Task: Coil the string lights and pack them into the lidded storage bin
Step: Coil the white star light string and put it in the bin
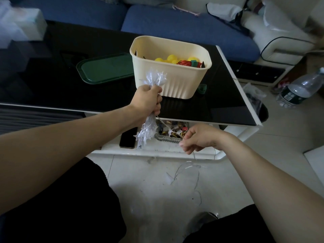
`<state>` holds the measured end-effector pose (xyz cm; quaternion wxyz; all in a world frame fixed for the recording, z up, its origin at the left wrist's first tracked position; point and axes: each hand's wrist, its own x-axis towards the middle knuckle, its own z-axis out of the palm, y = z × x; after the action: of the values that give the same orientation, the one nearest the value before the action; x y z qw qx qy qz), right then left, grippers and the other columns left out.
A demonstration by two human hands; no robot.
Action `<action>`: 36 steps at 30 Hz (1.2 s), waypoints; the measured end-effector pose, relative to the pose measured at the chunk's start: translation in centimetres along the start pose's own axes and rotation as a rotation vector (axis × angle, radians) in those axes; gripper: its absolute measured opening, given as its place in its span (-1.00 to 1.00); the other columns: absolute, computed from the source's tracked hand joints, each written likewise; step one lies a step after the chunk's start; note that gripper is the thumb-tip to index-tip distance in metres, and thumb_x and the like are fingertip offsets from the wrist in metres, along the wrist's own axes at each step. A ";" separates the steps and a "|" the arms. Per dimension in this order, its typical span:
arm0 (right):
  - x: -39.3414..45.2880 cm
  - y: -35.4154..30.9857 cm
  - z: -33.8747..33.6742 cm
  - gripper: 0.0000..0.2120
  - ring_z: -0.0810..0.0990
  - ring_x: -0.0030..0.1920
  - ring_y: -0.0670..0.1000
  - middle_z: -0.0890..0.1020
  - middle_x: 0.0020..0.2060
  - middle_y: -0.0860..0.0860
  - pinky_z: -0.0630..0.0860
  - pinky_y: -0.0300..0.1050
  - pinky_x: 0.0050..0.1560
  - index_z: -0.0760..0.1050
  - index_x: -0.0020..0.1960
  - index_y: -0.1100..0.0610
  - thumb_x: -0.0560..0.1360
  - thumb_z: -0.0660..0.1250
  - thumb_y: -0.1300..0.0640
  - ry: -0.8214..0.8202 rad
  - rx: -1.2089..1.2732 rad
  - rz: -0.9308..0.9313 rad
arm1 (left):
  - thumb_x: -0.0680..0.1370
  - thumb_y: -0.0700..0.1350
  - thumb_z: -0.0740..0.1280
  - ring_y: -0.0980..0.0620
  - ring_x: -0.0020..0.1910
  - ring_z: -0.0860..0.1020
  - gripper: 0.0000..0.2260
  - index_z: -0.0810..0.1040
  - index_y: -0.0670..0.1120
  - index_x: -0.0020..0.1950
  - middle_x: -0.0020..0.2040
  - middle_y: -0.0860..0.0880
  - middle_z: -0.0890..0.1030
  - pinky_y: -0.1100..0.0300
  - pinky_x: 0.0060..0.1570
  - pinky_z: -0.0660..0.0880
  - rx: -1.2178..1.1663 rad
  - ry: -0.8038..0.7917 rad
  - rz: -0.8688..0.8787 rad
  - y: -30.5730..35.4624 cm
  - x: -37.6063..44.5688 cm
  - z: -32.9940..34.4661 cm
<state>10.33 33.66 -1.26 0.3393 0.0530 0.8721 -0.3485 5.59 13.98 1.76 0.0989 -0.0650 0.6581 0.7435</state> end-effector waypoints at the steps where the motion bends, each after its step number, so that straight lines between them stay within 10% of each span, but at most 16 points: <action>1: -0.1 0.3 -0.4 -0.83 0.73 -0.06 -0.02 0.73 -0.21 -0.06 0.59 -0.11 -0.03 0.63 -0.07 0.15 0.49 0.51 0.05 0.017 -0.018 0.006 | 0.63 -0.20 0.13 0.07 -0.57 0.20 -0.84 0.36 -0.09 -0.14 -0.46 0.01 0.28 0.22 -0.50 0.21 0.010 0.007 0.002 0.0 0.0 0.0; 11: -0.3 2.5 -2.6 -0.71 0.59 0.20 -0.03 0.71 0.04 -0.02 0.48 0.04 0.28 0.63 0.03 0.16 0.56 0.39 -0.07 -0.045 -0.089 0.100 | 0.54 -0.26 0.22 0.07 -0.58 0.12 -0.84 0.34 -0.09 -0.21 -0.56 0.04 0.20 0.25 -0.51 0.12 0.068 0.041 -0.133 -0.2 0.2 -0.5; 18: -1.5 1.4 -2.4 -0.82 0.60 -0.42 0.00 0.59 -0.45 0.07 0.56 -0.09 -0.21 0.63 -0.05 0.16 0.54 0.43 0.04 0.134 0.115 -0.123 | 0.60 -0.20 0.17 0.03 -0.56 0.27 -0.81 0.36 -0.11 -0.23 -0.52 0.00 0.29 0.22 -0.50 0.31 0.016 -0.059 -0.161 -0.2 -0.2 0.1; 28: -2.2 -1.4 -0.4 -0.78 0.37 -0.50 0.00 0.54 -0.31 0.13 0.35 -0.14 -0.47 0.67 -0.16 0.11 0.52 0.47 -0.04 0.153 0.059 -0.272 | 0.65 -0.24 0.14 -0.15 -0.38 0.54 -0.86 0.42 -0.26 -0.05 -0.35 -0.18 0.51 -0.18 -0.11 0.61 -0.013 -0.151 -0.193 -0.5 -1.2 2.2; 32: -1.7 -1.6 0.2 -0.83 0.37 -0.51 -0.11 0.47 -0.57 -0.18 0.34 -0.16 -0.37 0.66 -0.19 0.12 0.55 0.45 0.08 0.136 0.032 -0.264 | 0.65 -0.24 0.13 -0.18 -0.28 0.61 -0.79 0.44 -0.39 0.10 -0.25 -0.23 0.59 -0.13 -0.13 0.62 0.029 -0.187 -0.236 -0.9 -1.2 2.6; 36: -1.7 -2.1 0.3 -0.92 0.56 -0.26 -0.40 0.63 -0.33 -0.36 0.45 -0.36 -0.14 0.70 -0.07 0.15 0.54 0.44 0.18 0.098 0.053 -0.282 | 0.64 -0.25 0.13 -0.17 -0.35 0.58 -0.77 0.43 -0.41 0.13 -0.23 -0.25 0.62 -0.04 -0.23 0.60 0.120 -0.247 -0.286 -1.4 -1.3 2.7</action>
<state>11.08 32.14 0.84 0.2425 -0.0442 0.8768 -0.4128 7.24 16.70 1.06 0.2871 -0.0602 0.6682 0.6837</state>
